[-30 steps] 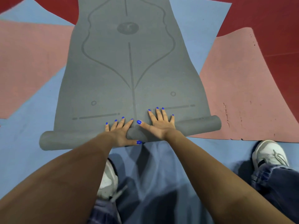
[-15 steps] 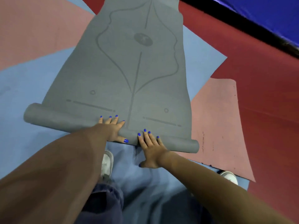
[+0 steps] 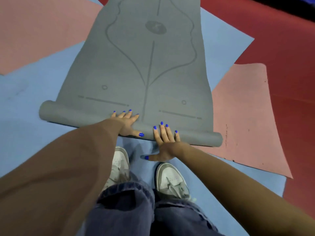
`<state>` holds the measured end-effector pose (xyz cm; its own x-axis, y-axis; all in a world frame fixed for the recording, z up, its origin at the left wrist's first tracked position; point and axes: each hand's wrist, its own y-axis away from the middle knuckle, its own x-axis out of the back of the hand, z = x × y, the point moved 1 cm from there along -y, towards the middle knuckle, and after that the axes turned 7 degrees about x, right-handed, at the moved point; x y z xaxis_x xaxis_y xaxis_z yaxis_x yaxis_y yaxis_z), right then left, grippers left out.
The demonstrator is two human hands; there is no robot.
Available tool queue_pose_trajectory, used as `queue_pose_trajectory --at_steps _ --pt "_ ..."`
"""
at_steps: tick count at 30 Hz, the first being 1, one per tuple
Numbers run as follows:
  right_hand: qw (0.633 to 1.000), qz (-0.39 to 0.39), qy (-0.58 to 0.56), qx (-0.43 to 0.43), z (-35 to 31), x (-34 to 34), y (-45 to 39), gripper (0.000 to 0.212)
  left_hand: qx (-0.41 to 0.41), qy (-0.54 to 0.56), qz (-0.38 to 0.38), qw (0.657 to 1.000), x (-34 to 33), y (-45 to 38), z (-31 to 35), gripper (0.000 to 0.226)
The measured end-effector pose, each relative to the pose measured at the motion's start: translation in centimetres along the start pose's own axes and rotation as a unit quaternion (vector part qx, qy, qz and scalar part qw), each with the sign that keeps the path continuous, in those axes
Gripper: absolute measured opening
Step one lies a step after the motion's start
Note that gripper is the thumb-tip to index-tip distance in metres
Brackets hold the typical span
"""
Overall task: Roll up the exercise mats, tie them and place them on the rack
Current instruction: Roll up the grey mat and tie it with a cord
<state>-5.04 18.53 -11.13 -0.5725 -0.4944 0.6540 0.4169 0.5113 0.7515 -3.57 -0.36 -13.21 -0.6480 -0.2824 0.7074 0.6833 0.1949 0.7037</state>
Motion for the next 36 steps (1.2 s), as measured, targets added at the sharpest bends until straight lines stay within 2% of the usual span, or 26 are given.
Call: queue_pose_trajectory --at_steps 8,12,17,22,26,32,36 --pt "0.997 0.074 -0.012 0.008 0.4 -1.6 -1.1 0.114 0.005 0.025 0.004 1.000 0.0 -0.3 0.1 0.096" --pt "0.993 0.115 -0.039 0.006 0.3 -2.2 -1.4 0.104 0.008 0.013 0.004 1.000 -0.1 -0.5 0.2 0.095" --pt "0.992 0.119 -0.042 0.002 0.6 -1.7 -1.7 0.095 -0.003 0.063 0.033 0.997 0.0 -0.9 -0.2 0.082" --pt "0.991 0.107 -0.074 0.005 1.1 -0.5 -2.1 0.102 0.003 0.095 0.019 0.995 1.0 -1.7 -0.6 0.062" --pt "0.988 0.104 -0.115 -0.003 1.6 0.8 -3.1 0.105 0.004 0.101 0.020 0.995 2.0 -3.1 -1.0 0.055" --pt "0.988 0.086 -0.132 0.004 3.0 3.2 -4.6 0.108 -0.032 0.141 0.074 0.987 3.6 -4.3 -0.6 0.046" --pt "0.992 0.082 -0.098 0.024 3.9 4.4 -5.5 0.121 -0.079 0.151 0.193 0.966 3.0 -4.4 -0.8 0.043"
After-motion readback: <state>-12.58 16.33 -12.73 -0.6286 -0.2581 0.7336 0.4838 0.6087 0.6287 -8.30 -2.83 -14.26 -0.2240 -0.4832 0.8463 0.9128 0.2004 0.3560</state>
